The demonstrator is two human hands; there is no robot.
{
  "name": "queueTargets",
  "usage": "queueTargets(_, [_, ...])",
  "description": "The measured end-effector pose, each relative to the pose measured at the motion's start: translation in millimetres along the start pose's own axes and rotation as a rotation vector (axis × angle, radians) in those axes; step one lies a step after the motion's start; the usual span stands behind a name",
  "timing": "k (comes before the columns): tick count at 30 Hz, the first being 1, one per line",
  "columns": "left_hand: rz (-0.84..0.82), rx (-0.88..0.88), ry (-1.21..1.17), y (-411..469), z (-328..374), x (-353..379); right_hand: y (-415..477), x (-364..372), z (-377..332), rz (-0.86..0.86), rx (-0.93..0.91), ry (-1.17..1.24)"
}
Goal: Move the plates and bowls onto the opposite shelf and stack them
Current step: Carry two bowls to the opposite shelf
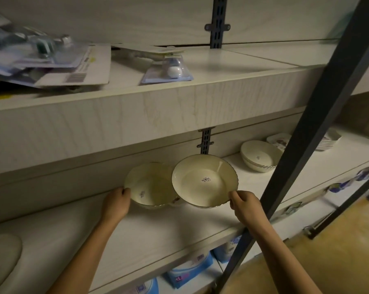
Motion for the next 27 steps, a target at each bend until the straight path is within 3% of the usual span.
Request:
queueTargets(8, [0.065, 0.055, -0.127, -41.2, -46.6, -62.5, -38.9, 0.5, -2.8, -0.024, 0.001, 0.074])
queueTargets(14, [0.010, 0.067, -0.163, -80.8, -64.3, -76.5, -82.5, -10.6, 3.7, -0.023, 0.007, 0.123])
queueTargets(27, [0.004, 0.165, -0.110, -178.2, -16.8, -56.6, -158.0, -105.8, 56.8, 0.039, -0.006, 0.152])
Point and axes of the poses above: each hand's wrist, its own y-axis towards the middle knuckle, its own x-axis out of the palm, z = x × y, the point moved 4 cm from there along y, towards the middle knuckle, and after that the axes turned 13 degrees about -x, right-handed, at the moved point
